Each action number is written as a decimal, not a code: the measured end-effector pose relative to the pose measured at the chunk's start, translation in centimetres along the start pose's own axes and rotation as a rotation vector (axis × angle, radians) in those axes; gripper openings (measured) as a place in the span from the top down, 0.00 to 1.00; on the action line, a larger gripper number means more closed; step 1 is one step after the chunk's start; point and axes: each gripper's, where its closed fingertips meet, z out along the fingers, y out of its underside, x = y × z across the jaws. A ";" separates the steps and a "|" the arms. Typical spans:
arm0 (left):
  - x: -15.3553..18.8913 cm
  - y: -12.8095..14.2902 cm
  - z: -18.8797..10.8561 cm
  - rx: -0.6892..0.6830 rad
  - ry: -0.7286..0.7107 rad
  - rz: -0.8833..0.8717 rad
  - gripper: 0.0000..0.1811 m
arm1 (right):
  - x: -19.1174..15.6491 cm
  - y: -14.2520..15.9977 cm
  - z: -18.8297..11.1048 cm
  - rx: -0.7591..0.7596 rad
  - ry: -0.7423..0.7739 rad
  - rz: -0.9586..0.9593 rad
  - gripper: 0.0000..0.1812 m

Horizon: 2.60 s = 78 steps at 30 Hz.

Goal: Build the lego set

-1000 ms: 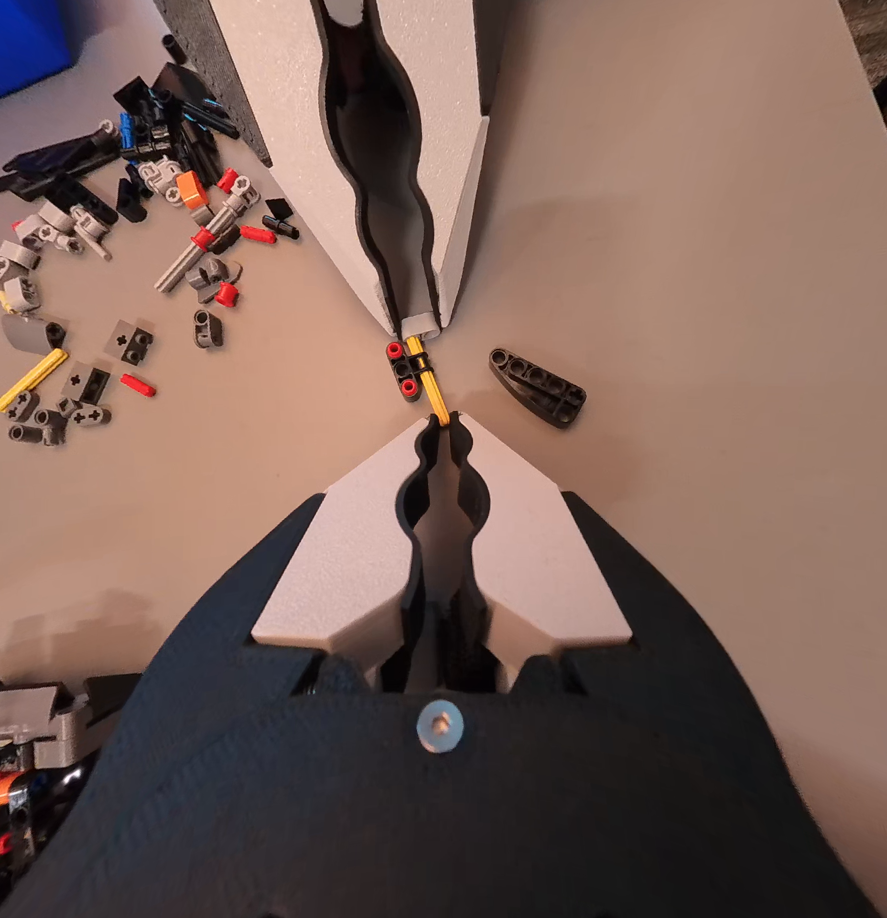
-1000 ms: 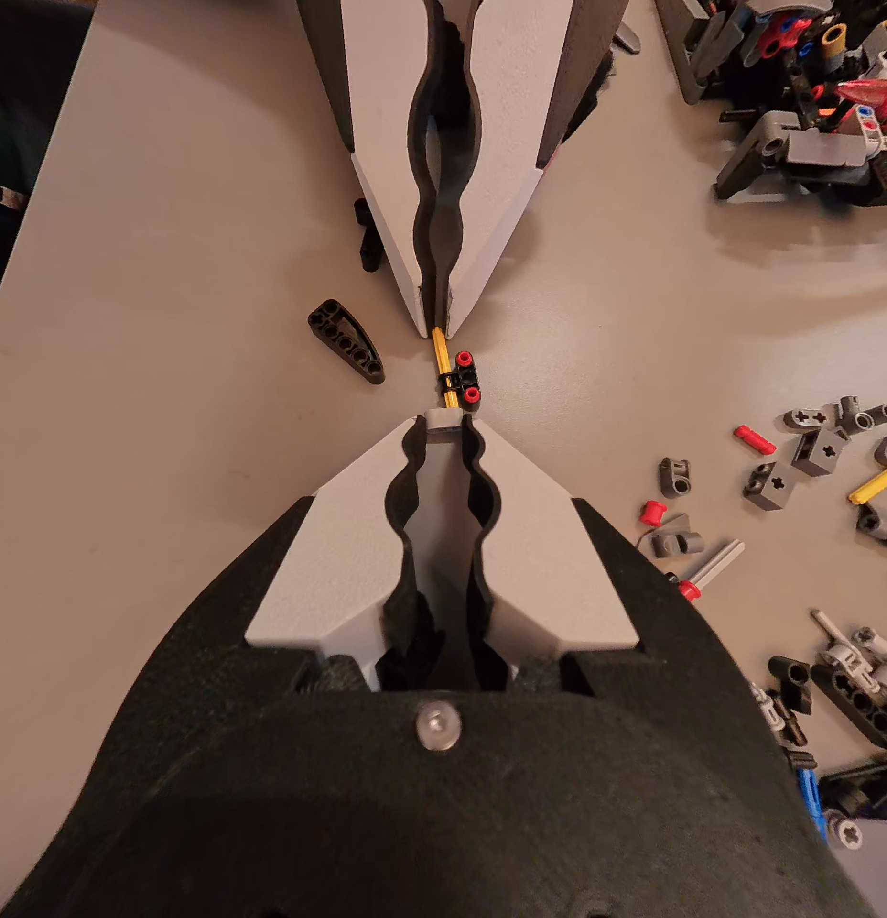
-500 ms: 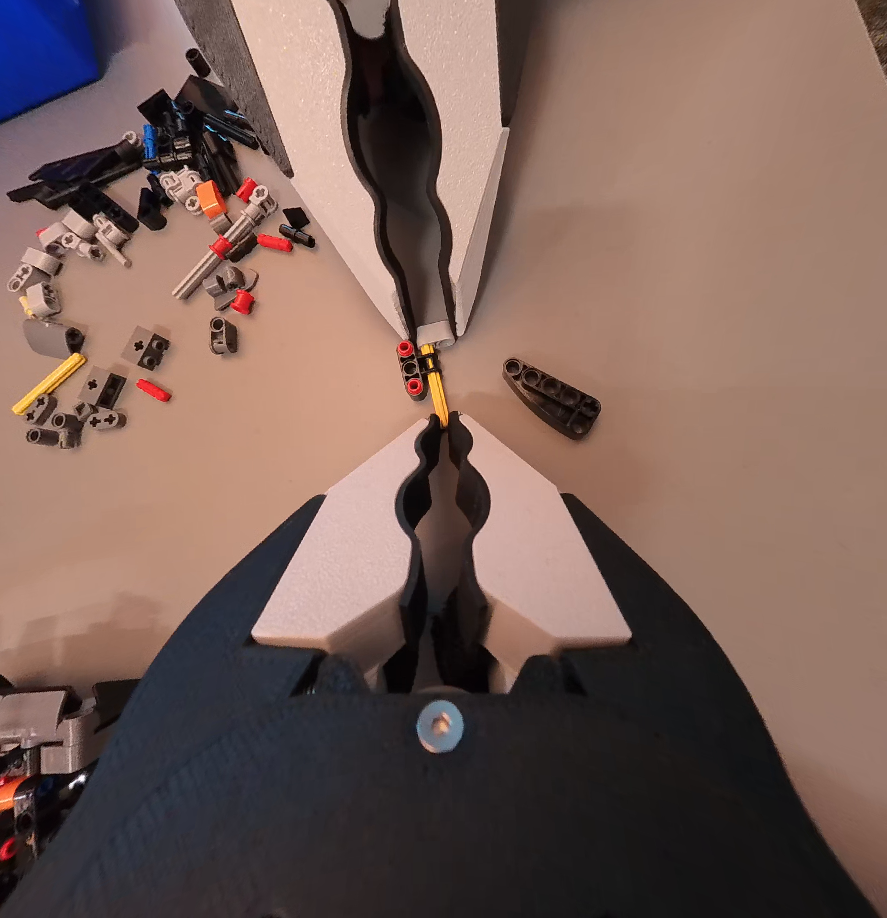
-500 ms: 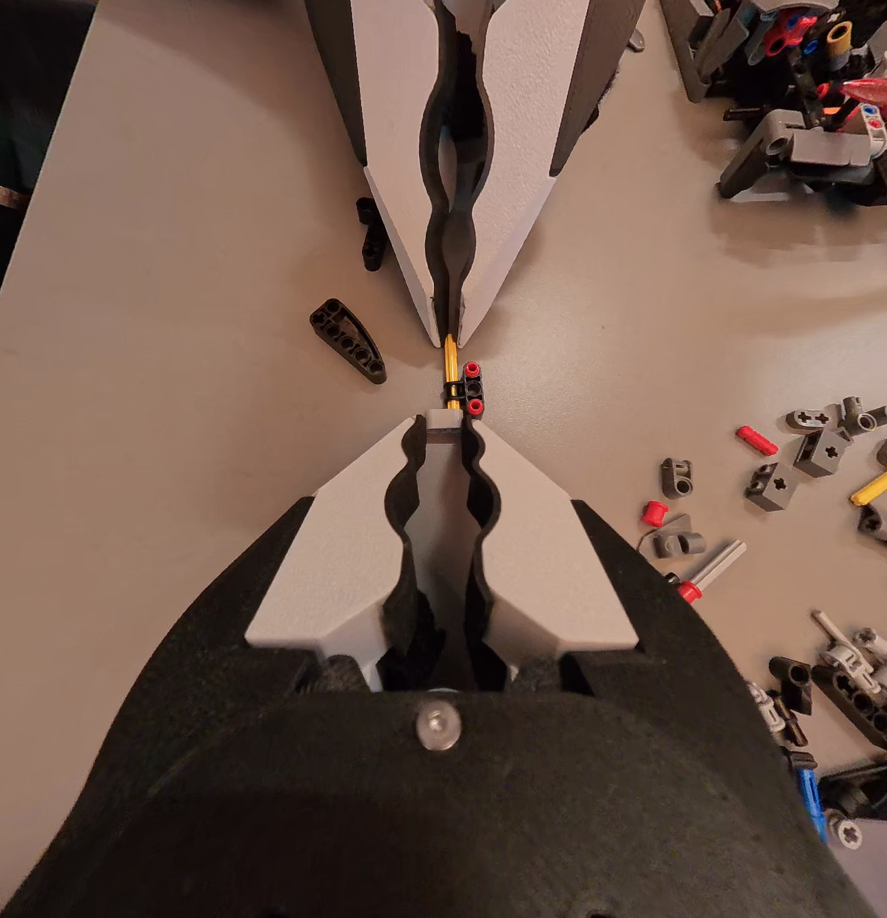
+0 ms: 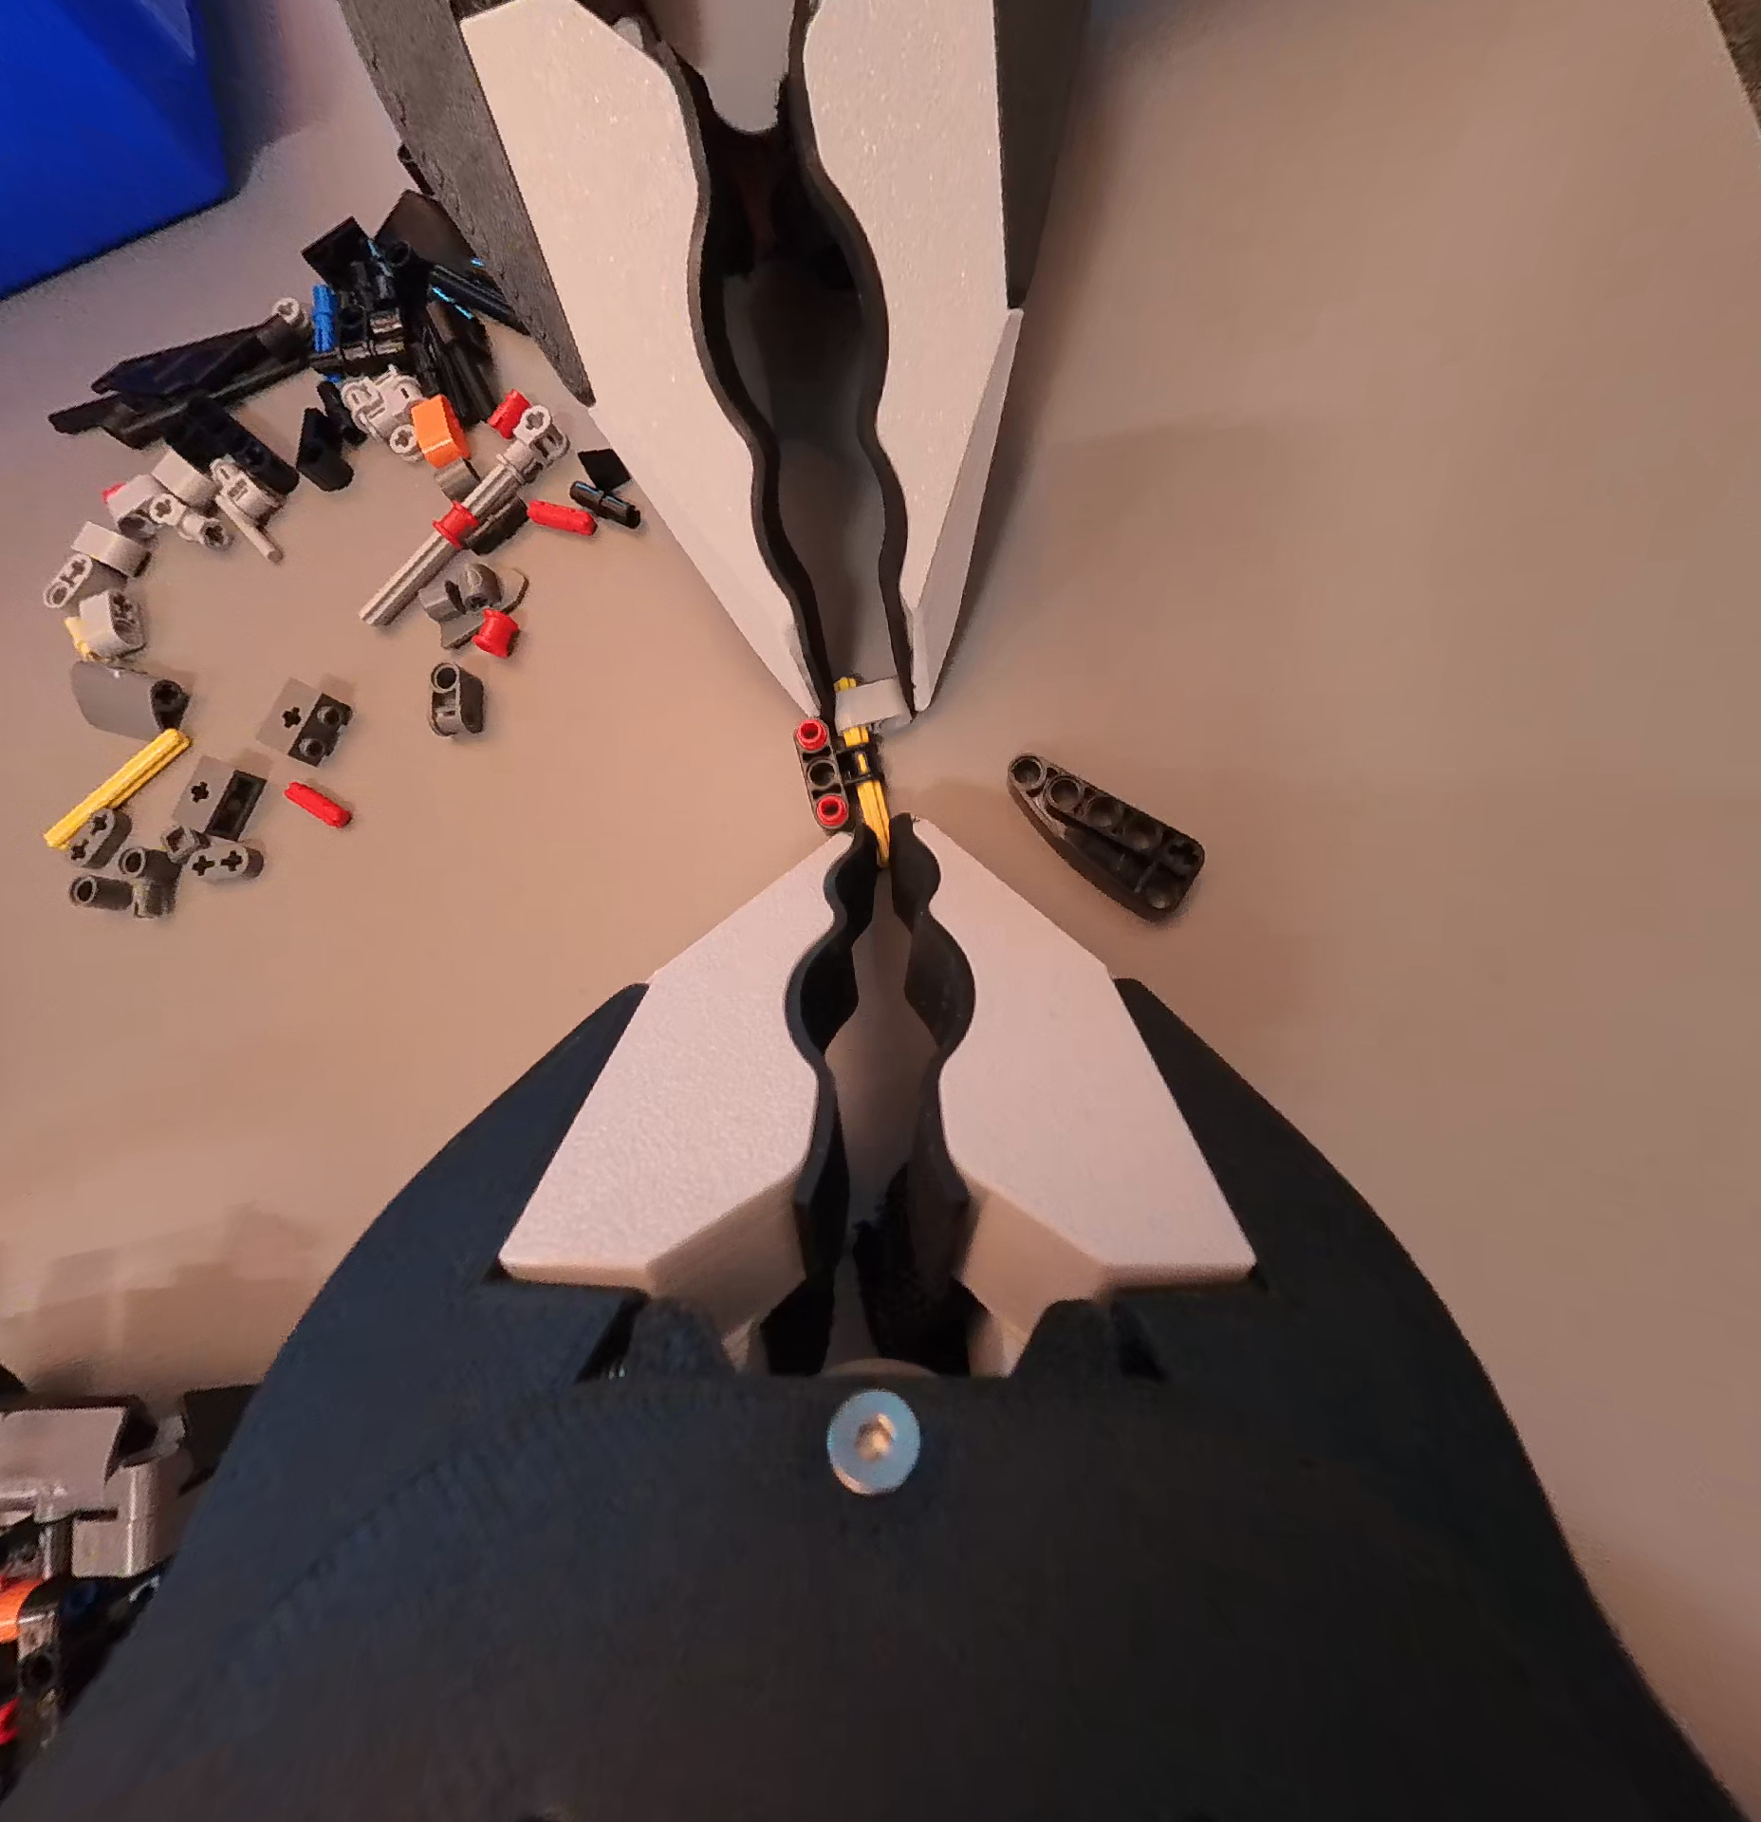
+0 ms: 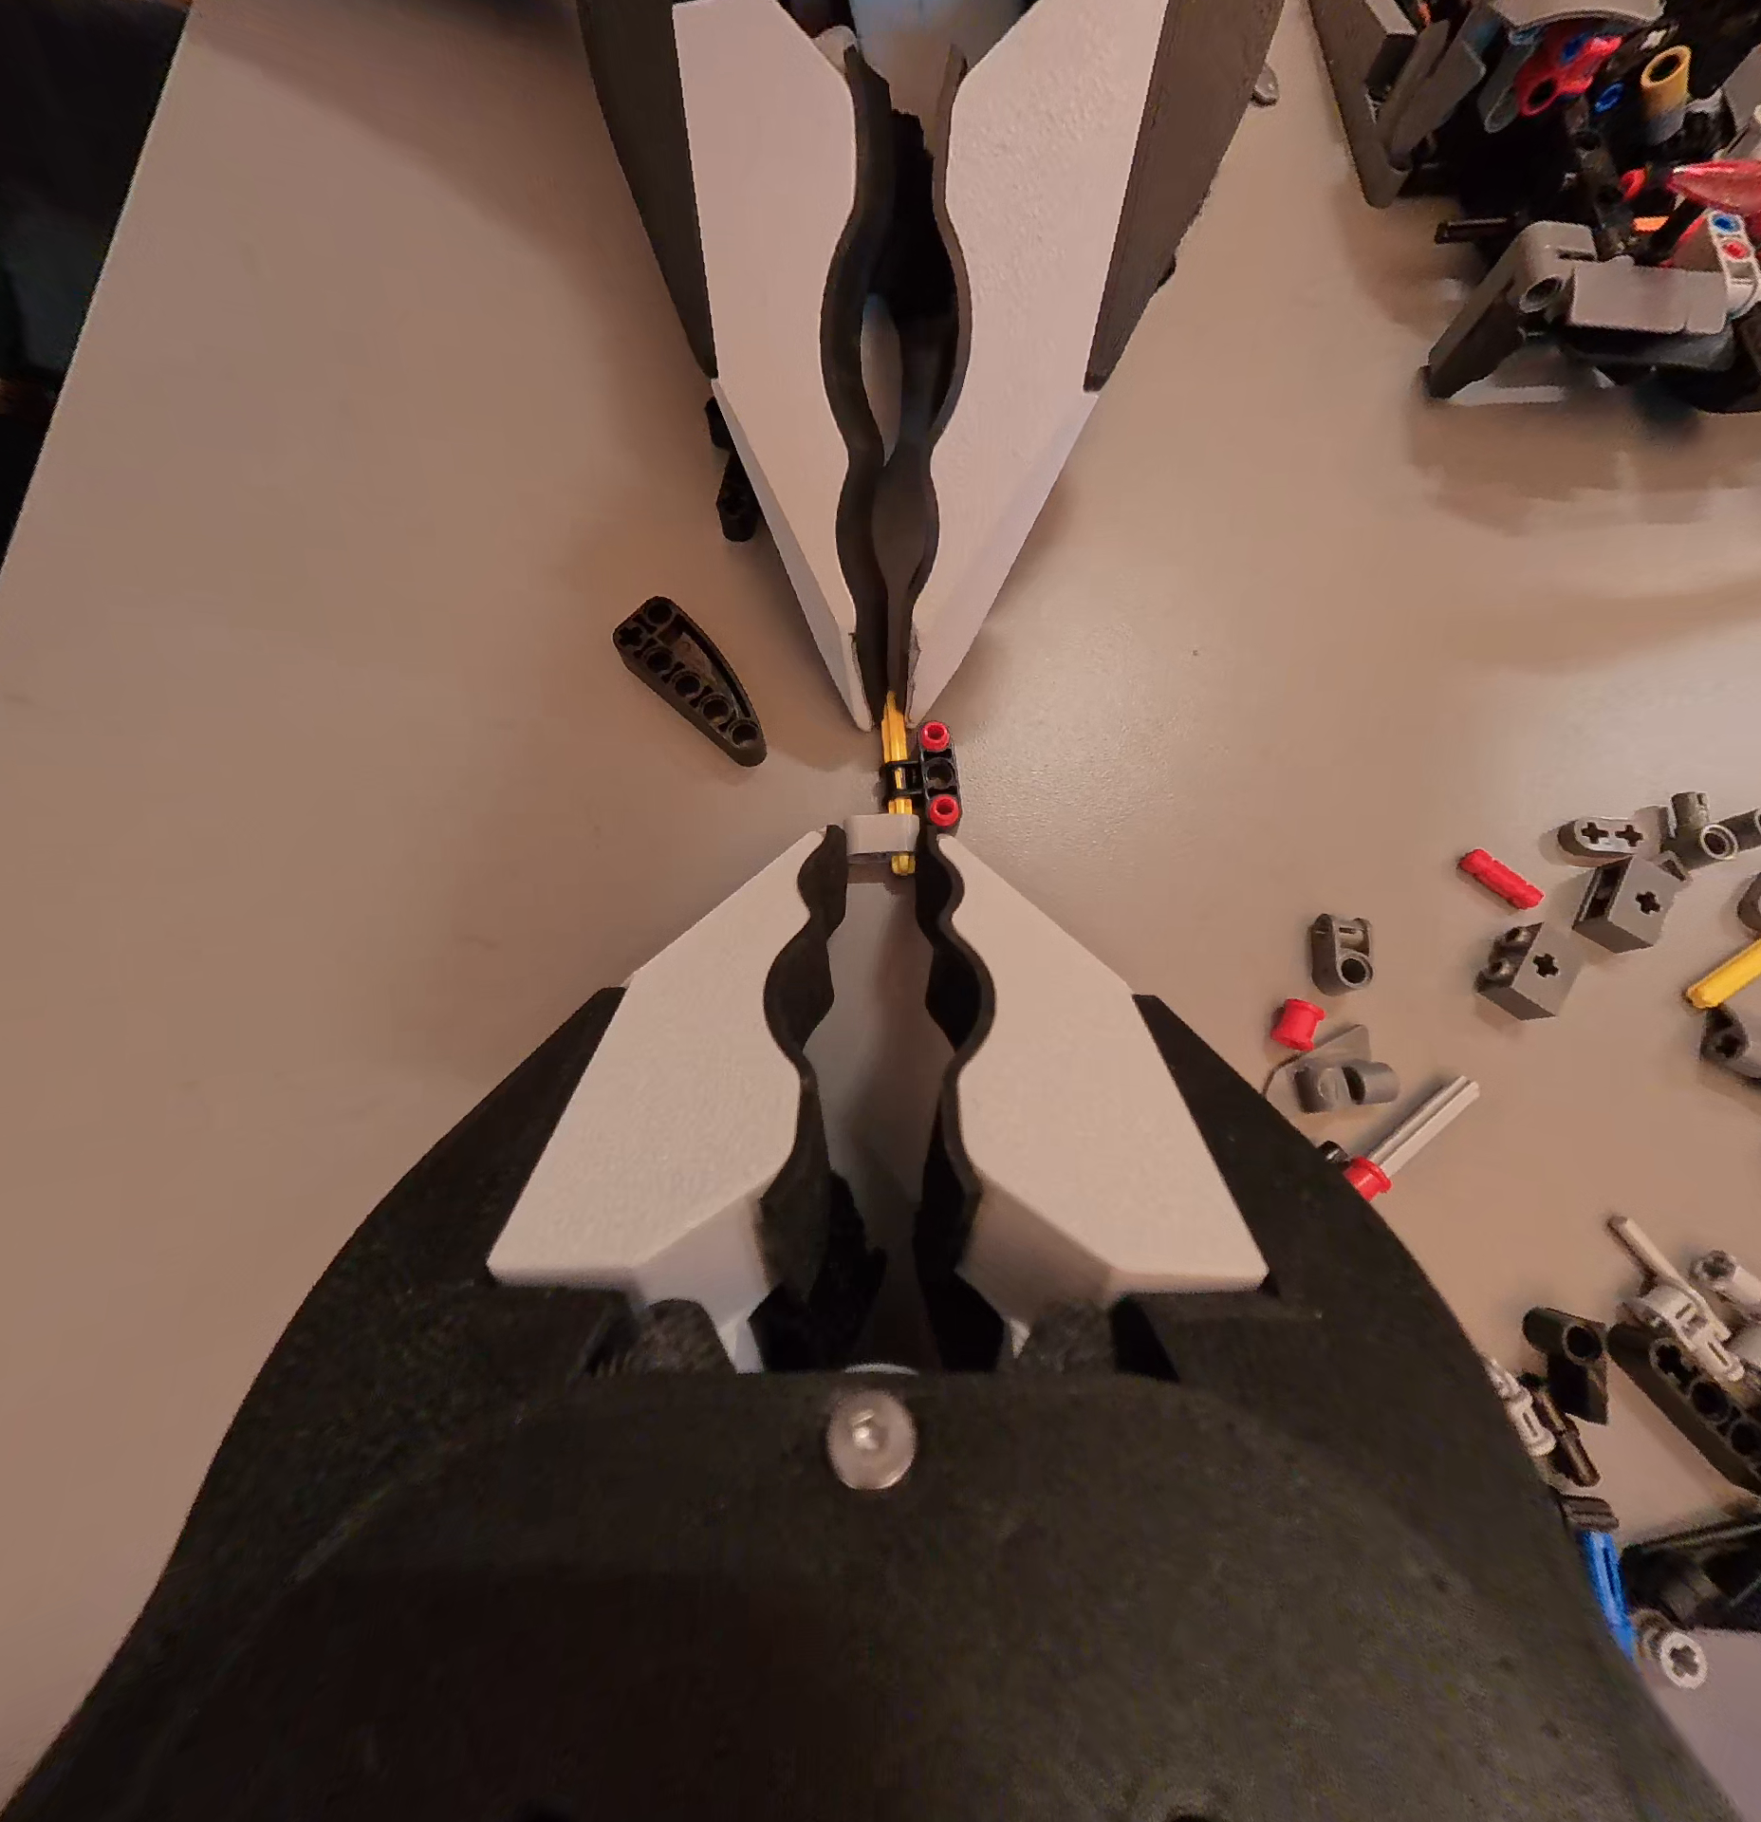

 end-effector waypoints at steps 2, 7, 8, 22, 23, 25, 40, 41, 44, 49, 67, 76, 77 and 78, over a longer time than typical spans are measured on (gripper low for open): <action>0.0 -0.1 0.0 0.002 0.005 -0.010 0.99 | 0.0 0.0 0.0 -0.003 0.000 0.001 0.93; 0.0 -0.1 0.1 -0.009 -0.008 0.013 0.99 | 0.0 0.0 0.0 0.002 -0.002 0.004 0.93; 0.0 -0.1 0.1 -0.003 -0.004 0.004 0.99 | 0.0 0.0 0.0 0.001 -0.002 0.003 0.93; -0.2 -0.2 -0.2 0.048 0.020 -0.050 0.98 | 0.5 -0.7 -1.0 0.071 0.013 0.046 0.88; -0.3 -0.1 -0.2 0.039 0.013 -0.044 0.98 | 0.5 -0.7 -1.1 0.068 0.014 0.050 0.87; -0.1 0.2 -0.2 0.029 0.034 -0.058 0.96 | 0.5 -0.5 -1.1 0.055 0.024 0.055 0.85; 0.4 0.3 -0.3 0.002 0.036 -0.040 0.98 | -0.1 0.8 -0.7 -0.136 0.115 0.166 0.95; 0.5 0.2 -0.3 0.005 0.039 -0.035 0.98 | 0.5 0.8 -0.7 -0.143 0.140 0.161 0.96; 2.3 -0.9 0.3 0.046 0.121 -0.019 1.00 | 1.0 -0.4 0.5 -0.116 0.121 0.150 0.95; 1.0 -0.9 -1.9 0.101 0.086 -0.050 0.98 | 1.9 -0.3 -1.1 -0.132 0.173 0.156 0.93; -0.1 -0.5 -0.1 0.077 -0.002 -0.014 0.88 | 3.2 1.6 -6.9 -0.043 0.382 0.275 0.93; -1.1 0.2 -0.6 0.057 -0.035 -0.034 0.88 | 8.5 2.4 -8.5 -0.154 0.570 0.280 0.89; -1.2 0.3 -0.7 0.057 -0.039 -0.037 0.88 | 9.3 2.5 -8.5 -0.178 0.582 0.290 0.89; -1.3 0.4 -0.7 0.059 -0.040 -0.042 0.88 | 10.0 2.6 -8.5 -0.198 0.593 0.295 0.89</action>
